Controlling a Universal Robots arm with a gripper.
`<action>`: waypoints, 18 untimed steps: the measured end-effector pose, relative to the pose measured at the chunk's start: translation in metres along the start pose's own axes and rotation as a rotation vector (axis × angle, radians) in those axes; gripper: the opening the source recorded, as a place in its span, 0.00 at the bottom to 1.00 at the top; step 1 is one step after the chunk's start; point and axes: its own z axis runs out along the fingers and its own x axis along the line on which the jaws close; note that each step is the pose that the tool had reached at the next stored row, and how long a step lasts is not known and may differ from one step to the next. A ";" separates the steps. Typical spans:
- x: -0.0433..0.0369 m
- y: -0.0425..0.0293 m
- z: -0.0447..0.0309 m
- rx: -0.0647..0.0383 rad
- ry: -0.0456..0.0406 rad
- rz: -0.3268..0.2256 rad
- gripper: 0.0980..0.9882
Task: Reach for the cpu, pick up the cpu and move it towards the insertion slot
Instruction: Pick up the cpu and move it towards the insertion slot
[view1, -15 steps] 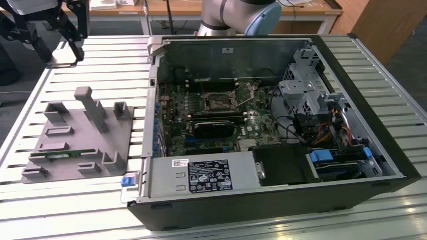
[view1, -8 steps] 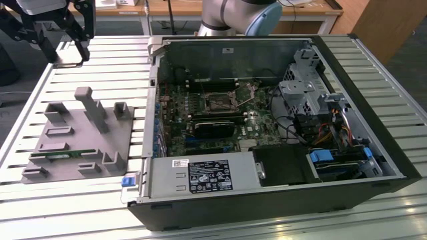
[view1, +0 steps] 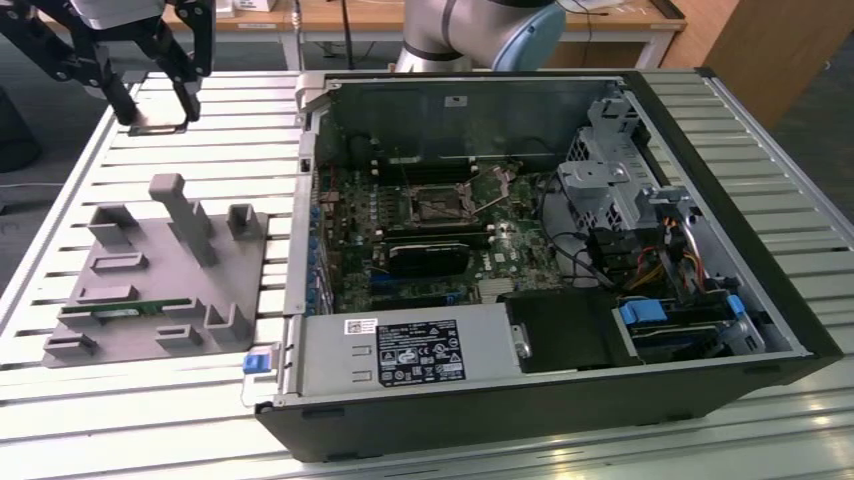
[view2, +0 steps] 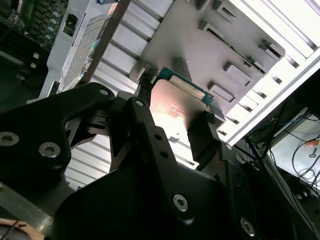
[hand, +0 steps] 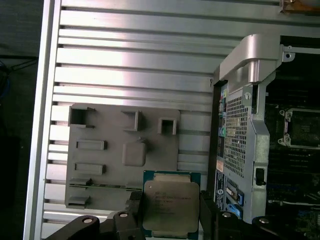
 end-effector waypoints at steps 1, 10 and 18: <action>-0.0019 0.0000 0.0000 0.000 0.0000 0.000 0.50; -0.0194 -0.0004 -0.0002 0.000 0.0000 0.000 0.50; -0.0332 -0.0008 -0.0003 0.000 0.0001 0.000 0.50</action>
